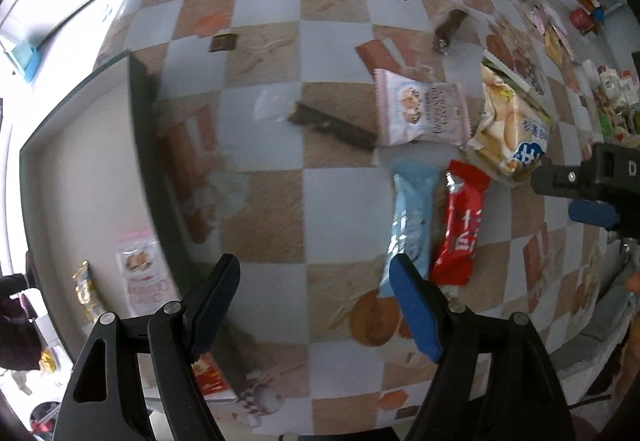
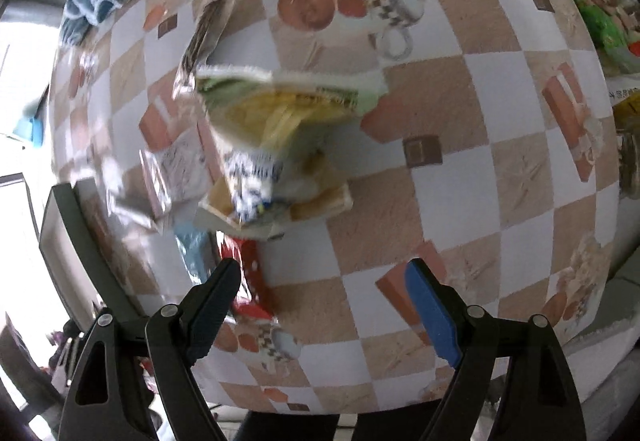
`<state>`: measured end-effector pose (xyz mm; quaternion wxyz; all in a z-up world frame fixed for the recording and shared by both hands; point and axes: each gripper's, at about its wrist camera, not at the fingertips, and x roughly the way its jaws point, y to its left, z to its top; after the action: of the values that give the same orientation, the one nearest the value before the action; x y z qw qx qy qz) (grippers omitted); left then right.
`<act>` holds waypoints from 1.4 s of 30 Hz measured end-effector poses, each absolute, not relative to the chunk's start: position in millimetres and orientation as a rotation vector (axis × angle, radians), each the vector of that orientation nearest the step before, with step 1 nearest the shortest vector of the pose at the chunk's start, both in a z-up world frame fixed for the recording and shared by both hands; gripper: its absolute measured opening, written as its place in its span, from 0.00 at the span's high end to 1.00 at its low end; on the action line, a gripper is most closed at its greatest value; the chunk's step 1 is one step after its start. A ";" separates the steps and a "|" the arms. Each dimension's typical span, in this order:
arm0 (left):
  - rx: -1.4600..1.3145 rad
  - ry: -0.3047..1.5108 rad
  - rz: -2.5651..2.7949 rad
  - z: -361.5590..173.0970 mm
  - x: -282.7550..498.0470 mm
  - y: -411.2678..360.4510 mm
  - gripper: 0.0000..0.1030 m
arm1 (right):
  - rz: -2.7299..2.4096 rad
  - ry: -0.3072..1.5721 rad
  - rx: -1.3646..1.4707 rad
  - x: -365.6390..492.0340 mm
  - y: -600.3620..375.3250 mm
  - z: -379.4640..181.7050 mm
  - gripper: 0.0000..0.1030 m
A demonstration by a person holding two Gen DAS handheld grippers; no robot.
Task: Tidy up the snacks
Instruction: 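Grasp the blue bar with left tool while right tool grasps potato stick bag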
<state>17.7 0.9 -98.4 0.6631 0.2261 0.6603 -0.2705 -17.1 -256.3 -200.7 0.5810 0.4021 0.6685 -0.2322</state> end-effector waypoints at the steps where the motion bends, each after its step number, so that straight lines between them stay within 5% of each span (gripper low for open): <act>1: 0.509 1.493 -0.611 -99.9 17.4 -4.5 0.22 | -0.544 1.558 0.943 -13.1 -259.2 -203.2 0.17; 36: 0.632 1.539 -0.593 -168.8 -19.4 -108.9 0.15 | -0.539 1.552 0.975 45.0 -282.3 -265.9 0.12; 40: 0.634 1.541 -0.600 -170.9 -5.3 -109.1 0.21 | -0.519 1.559 0.934 50.4 -278.7 -266.7 0.13; 42: 0.648 1.524 -0.614 -156.9 -0.9 -100.0 0.29 | -0.511 1.561 0.902 50.9 -275.8 -265.6 0.22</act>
<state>-0.9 -100.0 -156.9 0.6346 0.2833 0.6669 -0.2687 50.9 -275.8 -265.6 0.5922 0.3878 0.6713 -0.2198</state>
